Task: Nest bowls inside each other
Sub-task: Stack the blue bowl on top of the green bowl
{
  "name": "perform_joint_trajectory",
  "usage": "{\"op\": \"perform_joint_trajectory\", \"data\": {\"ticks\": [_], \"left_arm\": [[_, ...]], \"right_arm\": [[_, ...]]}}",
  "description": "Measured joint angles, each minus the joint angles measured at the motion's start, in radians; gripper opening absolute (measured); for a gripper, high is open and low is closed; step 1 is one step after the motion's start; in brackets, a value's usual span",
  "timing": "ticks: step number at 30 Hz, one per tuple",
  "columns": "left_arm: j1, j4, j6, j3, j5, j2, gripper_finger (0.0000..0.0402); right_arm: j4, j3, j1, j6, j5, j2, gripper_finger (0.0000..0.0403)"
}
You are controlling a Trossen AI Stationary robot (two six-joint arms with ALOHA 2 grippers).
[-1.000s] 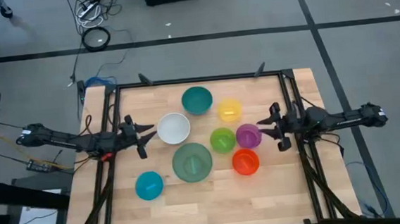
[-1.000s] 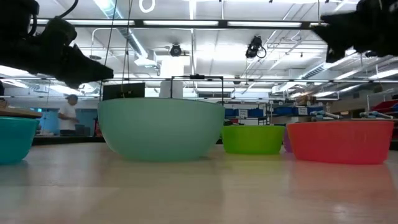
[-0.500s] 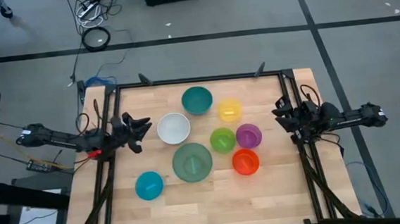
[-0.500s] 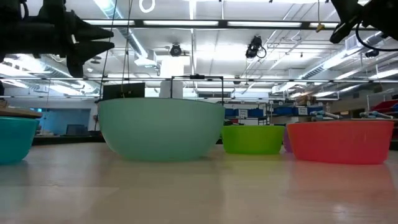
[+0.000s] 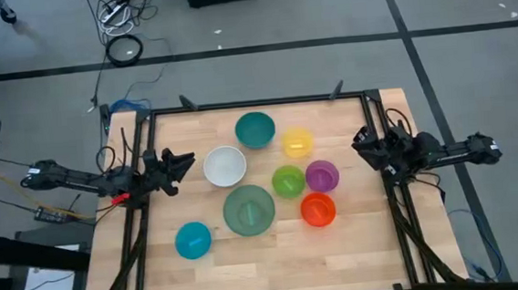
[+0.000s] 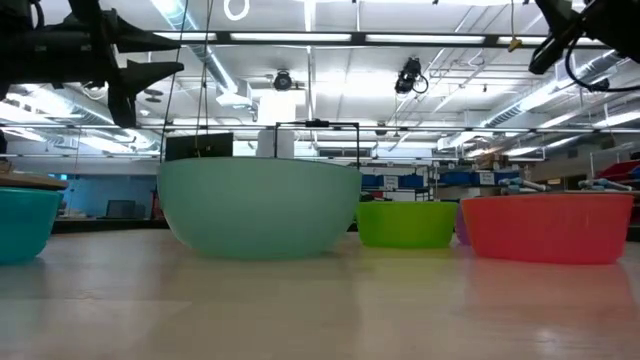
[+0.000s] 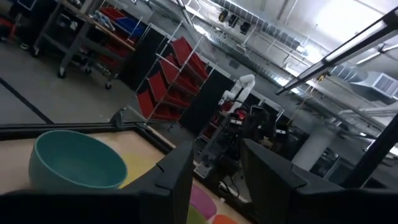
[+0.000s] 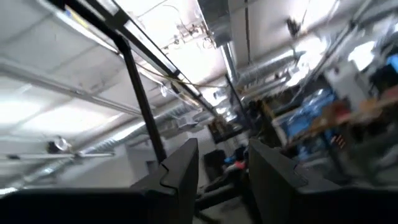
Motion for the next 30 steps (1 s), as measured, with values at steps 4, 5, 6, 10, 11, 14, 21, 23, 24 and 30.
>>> {"op": "perform_joint_trajectory", "data": {"ticks": [4, 5, 6, 10, 11, 14, 21, 23, 24, 30], "left_arm": [[0.000, 0.002, -0.006, 0.000, 0.003, 0.000, 0.0144], [0.000, 0.002, -0.008, 0.000, 0.006, 0.000, 0.0144], [0.000, 0.003, -0.009, 0.000, 0.008, 0.000, 0.0144], [0.000, 0.010, -0.008, 0.000, 0.009, 0.000, 0.0144], [0.000, 0.012, -0.008, 0.000, 0.009, 0.000, 0.0144], [0.000, 0.012, -0.011, 0.000, 0.009, 0.000, 0.0144], [0.000, 0.009, -0.010, 0.000, 0.003, 0.015, 0.0144], [0.000, 0.008, -0.011, 0.000, -0.001, 0.027, 0.0144], [0.000, 0.011, -0.011, 0.000, -0.002, 0.035, 0.0144], [0.000, 0.023, 0.033, 0.064, -0.081, 0.127, 0.0144]], "right_arm": [[0.004, 0.002, 0.000, 0.016, -0.003, 0.000, 0.0128], [0.003, 0.002, 0.000, 0.016, -0.009, 0.000, 0.0128], [0.003, 0.002, 0.000, 0.016, -0.014, 0.000, 0.0128], [-0.004, 0.003, 0.000, -0.072, -0.016, 0.000, 0.0128], [-0.004, 0.003, 0.000, -0.103, -0.014, 0.000, 0.0128], [0.004, 0.003, 0.000, -0.189, 0.099, 0.000, 0.0128], [0.010, 0.004, 0.000, -0.289, 0.409, 0.000, 0.0128], [0.008, 0.004, -0.001, -0.300, 0.441, 0.000, 0.0128], [0.008, 0.004, 0.000, -0.297, 0.440, 0.000, 0.0128], [-0.224, 0.118, -0.001, -0.326, 0.488, 0.079, 0.0128]]}}
